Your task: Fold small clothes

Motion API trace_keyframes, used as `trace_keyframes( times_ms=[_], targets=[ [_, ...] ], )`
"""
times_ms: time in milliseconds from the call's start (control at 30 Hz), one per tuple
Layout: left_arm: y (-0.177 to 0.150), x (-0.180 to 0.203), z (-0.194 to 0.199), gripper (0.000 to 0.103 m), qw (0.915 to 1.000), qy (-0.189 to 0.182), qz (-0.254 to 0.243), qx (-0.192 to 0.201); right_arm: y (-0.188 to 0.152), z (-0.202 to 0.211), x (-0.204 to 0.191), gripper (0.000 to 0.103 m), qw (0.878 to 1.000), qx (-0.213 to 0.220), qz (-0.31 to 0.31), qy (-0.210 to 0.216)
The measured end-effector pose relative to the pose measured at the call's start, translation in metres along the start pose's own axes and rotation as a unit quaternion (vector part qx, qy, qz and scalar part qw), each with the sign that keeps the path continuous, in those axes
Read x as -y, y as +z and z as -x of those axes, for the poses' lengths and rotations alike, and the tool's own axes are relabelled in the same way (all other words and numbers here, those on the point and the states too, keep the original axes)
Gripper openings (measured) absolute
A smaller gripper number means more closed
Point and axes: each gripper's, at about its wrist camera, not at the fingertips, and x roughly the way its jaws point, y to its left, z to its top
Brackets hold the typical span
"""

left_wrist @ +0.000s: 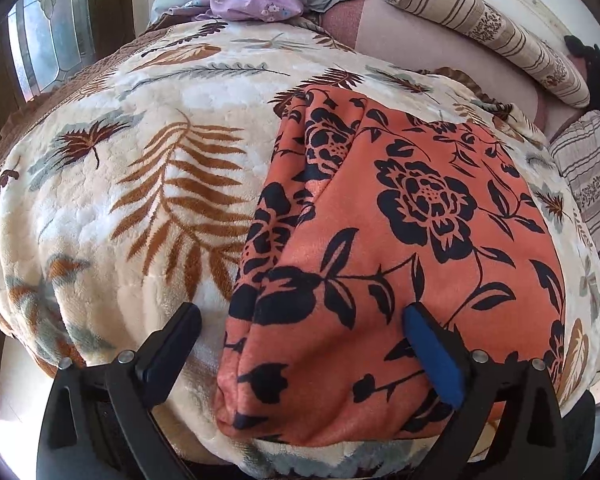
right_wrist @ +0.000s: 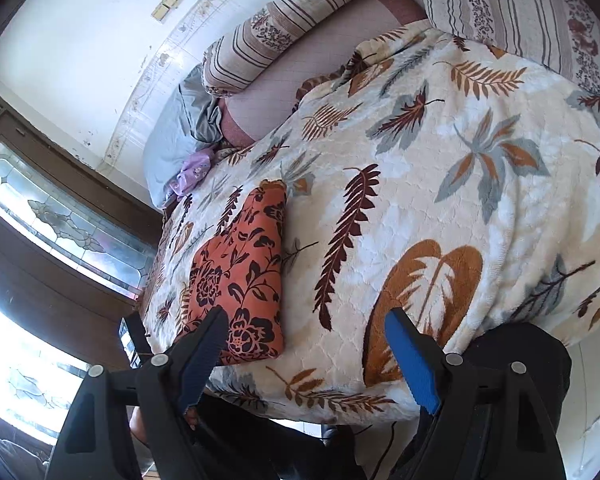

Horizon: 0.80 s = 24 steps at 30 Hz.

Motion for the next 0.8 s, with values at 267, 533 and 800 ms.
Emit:
trace_keyframes(
  times_ms=[267, 533, 800],
  targets=[
    [-0.011, -0.004, 0.005, 0.101, 0.9999, -0.009, -0.01, 0.003, -0.013, -0.009, -0.019, 0.083, 1.0, -0.014, 0.016, 0.001],
    [-0.017, -0.013, 0.027, 0.101, 0.9989, -0.039, -0.002, 0.025, -0.022, -0.029, -0.032, 0.083, 0.999, -0.037, 0.02, 0.023],
    [0.003, -0.057, 0.035, 0.101, 0.9887, -0.1, 0.105, 0.039, -0.005, -0.089, -0.041, 0.083, 0.995, -0.083, 0.003, 0.062]
  ],
)
